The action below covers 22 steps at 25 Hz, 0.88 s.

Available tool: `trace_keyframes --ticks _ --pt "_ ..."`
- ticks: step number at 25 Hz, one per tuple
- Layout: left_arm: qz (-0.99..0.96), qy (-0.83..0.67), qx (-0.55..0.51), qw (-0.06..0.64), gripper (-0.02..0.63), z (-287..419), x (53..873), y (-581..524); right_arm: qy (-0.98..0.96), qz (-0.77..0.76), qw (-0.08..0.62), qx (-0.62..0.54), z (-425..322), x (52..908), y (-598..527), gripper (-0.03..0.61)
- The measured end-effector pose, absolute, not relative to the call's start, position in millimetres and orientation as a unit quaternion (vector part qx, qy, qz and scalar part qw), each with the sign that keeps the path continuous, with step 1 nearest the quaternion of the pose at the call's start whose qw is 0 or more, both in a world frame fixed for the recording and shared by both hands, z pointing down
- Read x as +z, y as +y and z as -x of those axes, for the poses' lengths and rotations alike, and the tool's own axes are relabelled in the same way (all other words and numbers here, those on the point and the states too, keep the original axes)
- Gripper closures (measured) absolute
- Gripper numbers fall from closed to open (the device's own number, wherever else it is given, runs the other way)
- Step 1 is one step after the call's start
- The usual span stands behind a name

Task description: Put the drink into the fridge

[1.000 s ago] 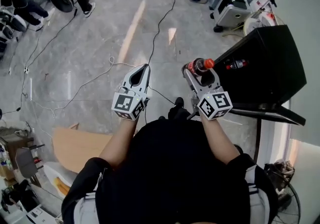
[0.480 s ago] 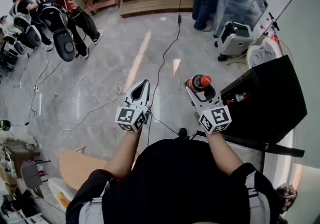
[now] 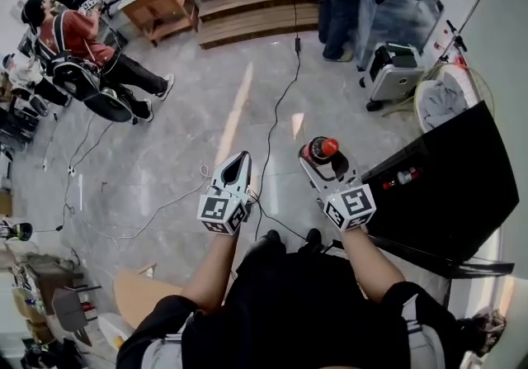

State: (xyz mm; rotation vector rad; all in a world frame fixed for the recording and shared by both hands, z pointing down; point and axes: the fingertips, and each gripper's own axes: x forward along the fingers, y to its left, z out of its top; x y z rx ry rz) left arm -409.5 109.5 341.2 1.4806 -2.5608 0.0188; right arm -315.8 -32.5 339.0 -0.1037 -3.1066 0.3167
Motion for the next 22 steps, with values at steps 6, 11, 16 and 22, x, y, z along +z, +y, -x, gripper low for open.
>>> trace_keyframes --ticks 6,11,16,22 --pt "-0.521 -0.850 -0.010 0.083 0.599 446.4 340.0 88.3 -0.995 0.005 0.018 0.093 336.3 347.1 -44.2 0.268" --pt "-0.543 -0.838 0.005 0.053 0.598 485.1 316.5 90.3 -0.995 -0.028 0.019 0.093 349.2 343.5 -42.6 0.268" --pt "-0.564 -0.824 0.006 0.054 0.598 520.5 302.6 71.5 -0.994 -0.071 0.019 0.086 354.1 330.2 -57.9 0.268" --pt "-0.632 -0.772 -0.004 0.070 0.598 486.7 321.7 1.5 -0.988 -0.145 0.034 0.030 303.6 342.0 -99.4 0.268"
